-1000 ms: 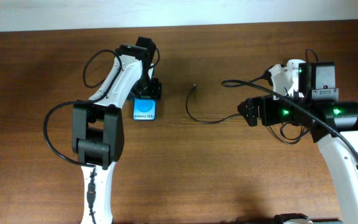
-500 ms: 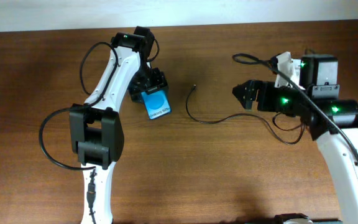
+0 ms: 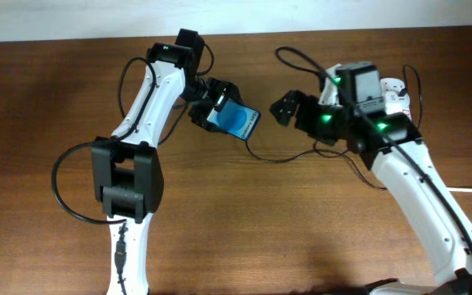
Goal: Plug charger to phone and switch on socket
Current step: 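Carry the phone toward the right gripper and grasp it with right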
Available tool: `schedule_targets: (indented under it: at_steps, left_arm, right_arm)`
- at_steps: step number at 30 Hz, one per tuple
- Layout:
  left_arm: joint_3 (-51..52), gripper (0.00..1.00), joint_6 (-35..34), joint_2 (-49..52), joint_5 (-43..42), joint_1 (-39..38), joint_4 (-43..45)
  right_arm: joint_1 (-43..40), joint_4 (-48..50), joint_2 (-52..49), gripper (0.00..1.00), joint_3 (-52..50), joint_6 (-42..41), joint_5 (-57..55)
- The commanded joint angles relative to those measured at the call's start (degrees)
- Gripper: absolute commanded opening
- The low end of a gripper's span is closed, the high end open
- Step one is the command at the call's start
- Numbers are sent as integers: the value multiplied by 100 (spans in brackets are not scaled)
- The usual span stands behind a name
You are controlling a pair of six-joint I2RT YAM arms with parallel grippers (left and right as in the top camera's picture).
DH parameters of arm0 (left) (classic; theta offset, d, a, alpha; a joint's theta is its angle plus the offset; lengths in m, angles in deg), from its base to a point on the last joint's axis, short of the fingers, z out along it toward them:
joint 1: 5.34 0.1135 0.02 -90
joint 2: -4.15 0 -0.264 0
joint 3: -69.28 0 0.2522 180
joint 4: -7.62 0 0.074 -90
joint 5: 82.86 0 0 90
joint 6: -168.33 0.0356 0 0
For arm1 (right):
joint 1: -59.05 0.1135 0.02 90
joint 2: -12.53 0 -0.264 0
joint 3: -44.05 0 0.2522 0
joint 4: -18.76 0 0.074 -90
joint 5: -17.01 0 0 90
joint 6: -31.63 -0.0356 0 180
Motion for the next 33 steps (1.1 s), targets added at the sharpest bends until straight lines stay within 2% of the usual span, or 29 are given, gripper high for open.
schedule_targets:
  at_steps: [1, 5, 9, 13, 16, 20, 32, 33]
  left_arm:
    - [-166, 0, -284, -9, -420, 22, -9]
    - [-166, 0, -284, -9, -986, 22, -61]
    - [-166, 0, -282, -9, -960, 7, -358]
    - [-166, 0, -236, -9, -529, -103, -358]
    - [-164, 0, -236, -9, -391, -146, -363]
    - [-164, 0, -238, -9, -210, -160, -564]
    - [-164, 0, -236, -9, -258, -160, -664]
    - [-164, 0, -236, -9, -256, -160, -664]
  right_arm:
    - [358, 131, -33, 97, 90, -588, -625]
    - [678, 400, -341, 85, 90, -826, -643]
    - [929, 684, -763, 68, 90, -955, -640]
    - [1139, 800, -1043, 49, 90, -968, -715]
    - [1217, 804, -1200, 45, 90, -964, -796]
    - [1237, 861, -1364, 32, 90, -946, -837]
    - [1375, 1051, -1574, 20, 90, -946, -960]
    - [1375, 1082, -1574, 16, 90, -946, -953]
